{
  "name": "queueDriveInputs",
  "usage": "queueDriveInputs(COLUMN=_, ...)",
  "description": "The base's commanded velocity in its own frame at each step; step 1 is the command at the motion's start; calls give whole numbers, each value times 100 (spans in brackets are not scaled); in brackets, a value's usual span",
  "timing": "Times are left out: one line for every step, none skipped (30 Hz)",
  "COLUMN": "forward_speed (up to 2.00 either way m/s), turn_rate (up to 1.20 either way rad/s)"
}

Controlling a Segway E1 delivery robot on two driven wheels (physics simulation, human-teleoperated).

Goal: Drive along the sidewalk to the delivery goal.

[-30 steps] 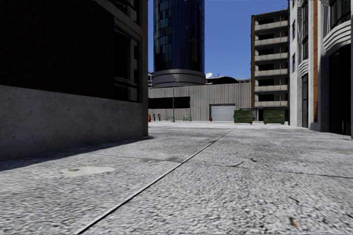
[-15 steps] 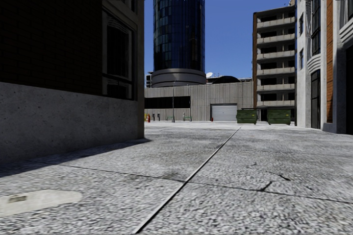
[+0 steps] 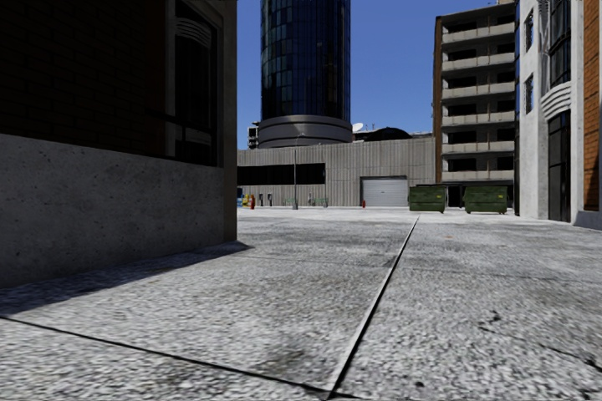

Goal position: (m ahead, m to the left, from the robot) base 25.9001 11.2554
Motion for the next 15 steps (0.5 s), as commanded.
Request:
queueDriveInputs(forward_speed=200, turn_rate=0)
queueDriveInputs(forward_speed=200, turn_rate=0)
queueDriveInputs(forward_speed=200, turn_rate=0)
queueDriveInputs(forward_speed=200, turn_rate=0)
queueDriveInputs(forward_speed=200, turn_rate=0)
queueDriveInputs(forward_speed=200, turn_rate=0)
queueDriveInputs(forward_speed=200, turn_rate=0)
queueDriveInputs(forward_speed=200, turn_rate=0)
queueDriveInputs(forward_speed=200, turn_rate=0)
queueDriveInputs(forward_speed=200, turn_rate=0)
queueDriveInputs(forward_speed=200, turn_rate=0)
queueDriveInputs(forward_speed=200, turn_rate=0)
queueDriveInputs(forward_speed=200, turn_rate=0)
queueDriveInputs(forward_speed=200, turn_rate=0)
queueDriveInputs(forward_speed=200, turn_rate=0)
